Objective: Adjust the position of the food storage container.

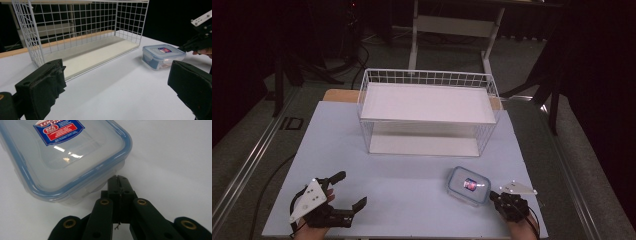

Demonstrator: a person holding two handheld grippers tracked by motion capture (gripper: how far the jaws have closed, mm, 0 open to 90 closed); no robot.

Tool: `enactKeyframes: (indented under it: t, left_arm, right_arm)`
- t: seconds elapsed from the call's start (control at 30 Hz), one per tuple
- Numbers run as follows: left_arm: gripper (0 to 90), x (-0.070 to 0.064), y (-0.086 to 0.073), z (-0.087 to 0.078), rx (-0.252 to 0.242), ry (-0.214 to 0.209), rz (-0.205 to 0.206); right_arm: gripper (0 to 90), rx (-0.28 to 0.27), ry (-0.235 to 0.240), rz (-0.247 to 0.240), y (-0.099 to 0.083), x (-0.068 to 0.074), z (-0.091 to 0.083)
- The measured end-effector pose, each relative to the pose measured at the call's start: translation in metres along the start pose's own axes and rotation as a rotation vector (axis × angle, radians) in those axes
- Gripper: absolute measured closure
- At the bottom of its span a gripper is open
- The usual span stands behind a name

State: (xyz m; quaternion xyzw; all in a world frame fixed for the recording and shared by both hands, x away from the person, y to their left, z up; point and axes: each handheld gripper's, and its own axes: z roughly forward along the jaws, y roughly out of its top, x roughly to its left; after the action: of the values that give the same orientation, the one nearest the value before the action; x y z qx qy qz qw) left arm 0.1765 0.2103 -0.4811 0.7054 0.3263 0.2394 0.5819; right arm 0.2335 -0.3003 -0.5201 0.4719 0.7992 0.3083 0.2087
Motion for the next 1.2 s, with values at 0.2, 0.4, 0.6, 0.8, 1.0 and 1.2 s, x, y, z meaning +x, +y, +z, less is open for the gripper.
enactKeyframes:
  t: [0.2,0.4,0.6,0.8,1.0,1.2]
  left_arm:
    - [1.9,-0.001,0.000,0.002,0.007,-0.003,0.005]
    - [1.9,-0.001,-0.001,0.001,0.008,-0.003,0.000]
    - [1.9,-0.002,-0.001,0.001,0.010,-0.008,0.003]
    - [1.9,-0.002,-0.001,0.002,0.012,-0.012,0.005]
    - [1.9,-0.003,-0.001,0.002,0.014,-0.017,0.006]
    - [1.9,-0.002,-0.001,0.001,0.011,-0.018,0.002]
  right_arm:
    - [90.0,-0.021,-0.005,0.004,0.012,-0.002,0.007]
    - [90.0,-0.069,0.002,-0.040,0.028,0.002,0.015]
    - [90.0,-0.101,0.032,-0.049,0.040,0.012,0.022]
    - [90.0,-0.121,0.087,-0.061,0.047,0.027,0.032]
    - [90.0,-0.131,0.111,-0.074,0.053,0.040,0.040]
    - [90.0,-0.115,0.091,-0.103,0.052,0.040,0.042]
